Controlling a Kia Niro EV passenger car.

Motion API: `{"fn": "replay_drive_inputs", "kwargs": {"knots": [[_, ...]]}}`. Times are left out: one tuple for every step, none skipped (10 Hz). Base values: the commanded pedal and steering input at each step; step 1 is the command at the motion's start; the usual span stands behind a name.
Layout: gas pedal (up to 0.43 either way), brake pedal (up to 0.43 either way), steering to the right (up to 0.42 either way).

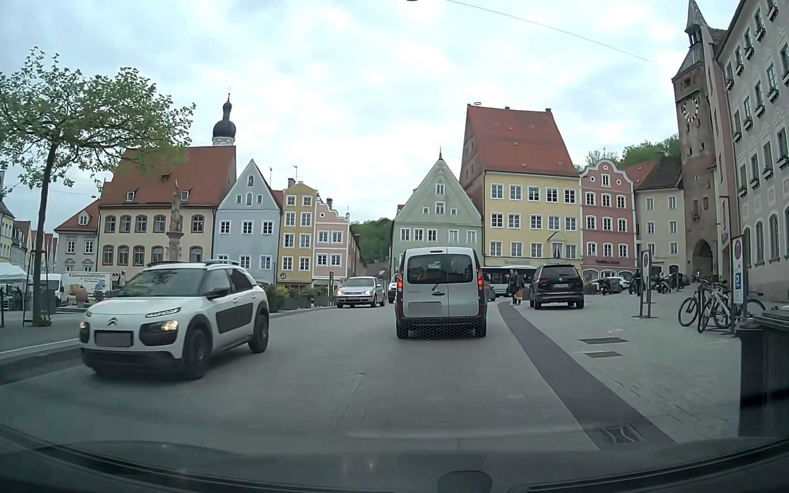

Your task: Follow the waypoints while adhering to traffic rules and regulations

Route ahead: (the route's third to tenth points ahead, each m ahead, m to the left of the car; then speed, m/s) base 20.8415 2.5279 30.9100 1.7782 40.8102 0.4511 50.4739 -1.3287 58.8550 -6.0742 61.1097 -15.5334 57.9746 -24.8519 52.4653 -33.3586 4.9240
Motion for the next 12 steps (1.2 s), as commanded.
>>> {"fn": "replay_drive_inputs", "kwargs": {"knots": [[0.118,0.0,0.026],[0.118,0.0,0.027],[0.118,0.0,0.027],[0.118,0.0,0.026],[0.138,0.0,0.024],[0.138,0.0,0.024],[0.138,0.0,0.023],[0.138,0.0,0.023],[0.138,0.0,0.022],[0.138,0.0,0.018],[0.138,0.0,0.013],[0.138,0.0,0.008]]}}
